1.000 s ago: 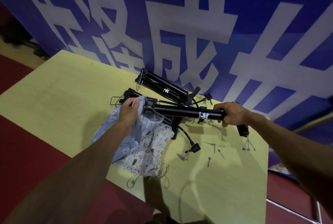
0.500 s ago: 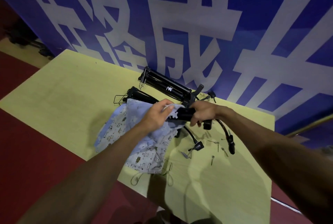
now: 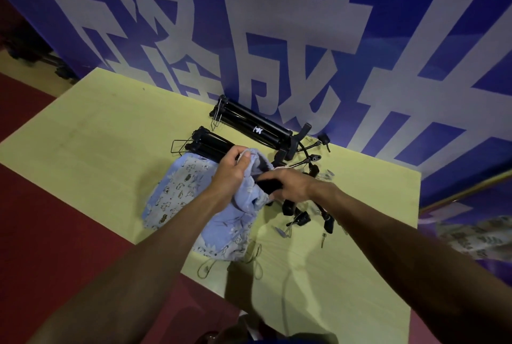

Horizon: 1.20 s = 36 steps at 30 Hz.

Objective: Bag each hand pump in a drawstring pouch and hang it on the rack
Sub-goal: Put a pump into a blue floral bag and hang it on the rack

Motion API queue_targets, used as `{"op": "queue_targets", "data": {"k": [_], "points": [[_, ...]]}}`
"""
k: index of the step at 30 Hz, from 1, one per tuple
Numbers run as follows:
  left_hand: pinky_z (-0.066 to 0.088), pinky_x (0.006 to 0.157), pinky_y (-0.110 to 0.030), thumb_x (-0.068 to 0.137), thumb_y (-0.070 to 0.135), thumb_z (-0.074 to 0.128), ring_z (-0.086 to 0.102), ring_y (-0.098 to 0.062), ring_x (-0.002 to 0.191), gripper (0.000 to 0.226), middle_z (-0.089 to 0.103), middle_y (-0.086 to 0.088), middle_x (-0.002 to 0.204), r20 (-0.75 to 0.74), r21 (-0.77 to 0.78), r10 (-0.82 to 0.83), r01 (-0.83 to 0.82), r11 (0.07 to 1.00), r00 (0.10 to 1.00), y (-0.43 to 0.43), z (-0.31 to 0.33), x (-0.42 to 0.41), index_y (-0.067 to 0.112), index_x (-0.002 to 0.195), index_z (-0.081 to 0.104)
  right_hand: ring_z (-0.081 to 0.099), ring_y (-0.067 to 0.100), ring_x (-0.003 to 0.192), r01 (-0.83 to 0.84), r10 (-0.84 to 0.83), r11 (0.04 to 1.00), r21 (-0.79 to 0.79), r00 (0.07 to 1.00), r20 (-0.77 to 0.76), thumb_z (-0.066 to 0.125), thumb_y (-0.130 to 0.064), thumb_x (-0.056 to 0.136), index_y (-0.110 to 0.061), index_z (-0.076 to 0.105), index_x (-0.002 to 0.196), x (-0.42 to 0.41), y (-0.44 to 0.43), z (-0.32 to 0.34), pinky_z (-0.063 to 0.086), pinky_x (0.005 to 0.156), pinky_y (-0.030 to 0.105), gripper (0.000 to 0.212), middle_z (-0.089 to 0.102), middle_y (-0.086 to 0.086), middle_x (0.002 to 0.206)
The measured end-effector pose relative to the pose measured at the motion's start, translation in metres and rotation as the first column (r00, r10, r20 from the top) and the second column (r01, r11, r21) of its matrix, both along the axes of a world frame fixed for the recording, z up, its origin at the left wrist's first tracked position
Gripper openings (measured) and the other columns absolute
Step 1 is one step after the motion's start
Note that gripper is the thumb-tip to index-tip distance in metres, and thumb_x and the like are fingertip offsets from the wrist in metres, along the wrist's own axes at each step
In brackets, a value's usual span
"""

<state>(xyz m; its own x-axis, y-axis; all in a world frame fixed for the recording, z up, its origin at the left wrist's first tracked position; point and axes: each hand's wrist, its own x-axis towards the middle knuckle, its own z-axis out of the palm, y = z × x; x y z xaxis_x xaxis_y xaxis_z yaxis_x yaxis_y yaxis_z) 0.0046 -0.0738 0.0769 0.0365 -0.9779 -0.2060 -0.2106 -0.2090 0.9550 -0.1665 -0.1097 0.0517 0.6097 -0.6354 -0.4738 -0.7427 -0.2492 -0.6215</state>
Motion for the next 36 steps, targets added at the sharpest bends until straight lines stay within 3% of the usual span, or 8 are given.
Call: {"op": "queue_targets", "data": {"k": [4,7,10,15,21,25,32,36], "points": [[0.05,0.081,-0.029,0.1,0.024,0.041,0.057,-0.016,0.088,0.021,0.058,-0.001,0.093,-0.012,-0.01,0.001,-0.001,1.0,1.0,-0.001,-0.003,-0.01,0.008,0.107,0.053,0.047,0.024,0.125,0.016,-0.013,0.989,-0.146,1.0,0.021,0.066,-0.015,0.078,-0.041,0.06,0.12,-0.003,0.01,-0.01,0.037,0.105,0.047,0.05,0.056,-0.003,0.132],[0.046,0.067,-0.013,0.1,0.024,0.041,0.053,-0.01,0.08,0.02,0.055,0.003,0.087,0.015,-0.021,-0.014,0.015,1.0,1.0,-0.002,-0.004,-0.013,0.008,0.105,0.052,0.045,0.024,0.124,0.059,-0.058,0.997,-0.044,0.997,0.042,0.058,-0.029,0.069,-0.056,0.058,0.102,-0.002,0.015,-0.009,0.029,0.106,0.058,0.042,0.057,-0.008,0.123],[0.045,0.063,-0.008,0.099,0.023,0.042,0.053,-0.009,0.078,0.02,0.055,0.002,0.087,0.049,-0.03,-0.032,0.034,0.999,0.998,-0.003,-0.003,-0.014,0.007,0.104,0.053,0.05,0.019,0.116,0.196,-0.207,0.977,0.088,0.967,0.147,0.061,-0.034,0.071,-0.05,0.067,0.08,-0.003,0.019,0.001,0.031,0.108,0.052,0.019,0.058,-0.014,0.112],[0.051,0.082,-0.037,0.098,0.022,0.046,0.059,-0.021,0.09,0.017,0.061,-0.012,0.098,0.085,-0.02,-0.077,0.079,0.997,0.993,-0.004,-0.002,-0.017,0.01,0.102,0.057,0.057,0.014,0.091,0.366,-0.485,0.862,0.351,0.796,0.362,0.058,-0.001,0.084,-0.011,0.068,0.09,-0.005,0.026,0.01,0.044,0.079,0.023,0.015,0.062,-0.001,0.096],[0.049,0.077,-0.048,0.097,0.018,0.047,0.055,-0.026,0.08,0.019,0.06,-0.023,0.089,0.171,-0.092,-0.138,0.155,0.984,0.976,-0.004,-0.001,-0.019,0.003,0.099,0.057,0.058,0.013,0.083,0.42,-0.55,0.825,0.377,0.749,0.369,0.056,-0.003,0.082,-0.017,0.07,0.083,-0.01,0.03,0.008,0.043,0.078,0.027,0.019,0.065,-0.004,0.083],[0.043,0.071,-0.037,0.098,0.017,0.046,0.052,-0.019,0.075,0.015,0.055,-0.004,0.081,0.202,-0.083,-0.191,0.211,0.974,0.96,-0.002,-0.005,-0.015,0.007,0.094,0.056,0.06,0.007,0.081,0.51,-0.618,0.785,0.352,0.687,0.383,0.061,-0.003,0.084,-0.015,0.071,0.09,-0.015,0.03,0.01,0.045,0.077,0.019,0.017,0.065,-0.007,0.082],[0.041,0.071,-0.029,0.098,0.017,0.045,0.049,-0.016,0.075,0.013,0.052,0.0,0.08,0.209,-0.093,-0.183,0.206,0.974,0.961,-0.001,-0.01,-0.016,0.009,0.094,0.055,0.06,0.007,0.092,0.504,-0.559,0.827,0.25,0.784,0.269,0.052,-0.004,0.091,-0.01,0.073,0.1,-0.013,0.022,0.006,0.042,0.074,0.01,0.024,0.072,0.002,0.095],[0.043,0.067,-0.02,0.099,0.016,0.043,0.051,-0.011,0.072,0.013,0.054,0.002,0.08,0.147,-0.069,-0.182,0.193,0.979,0.972,0.002,-0.008,-0.017,0.01,0.095,0.054,0.058,0.006,0.099,0.32,-0.341,0.94,0.118,0.9,0.273,0.043,-0.007,0.098,-0.013,0.066,0.117,0.002,0.021,0.003,0.042,0.088,0.014,0.031,0.068,-0.005,0.109]]}}
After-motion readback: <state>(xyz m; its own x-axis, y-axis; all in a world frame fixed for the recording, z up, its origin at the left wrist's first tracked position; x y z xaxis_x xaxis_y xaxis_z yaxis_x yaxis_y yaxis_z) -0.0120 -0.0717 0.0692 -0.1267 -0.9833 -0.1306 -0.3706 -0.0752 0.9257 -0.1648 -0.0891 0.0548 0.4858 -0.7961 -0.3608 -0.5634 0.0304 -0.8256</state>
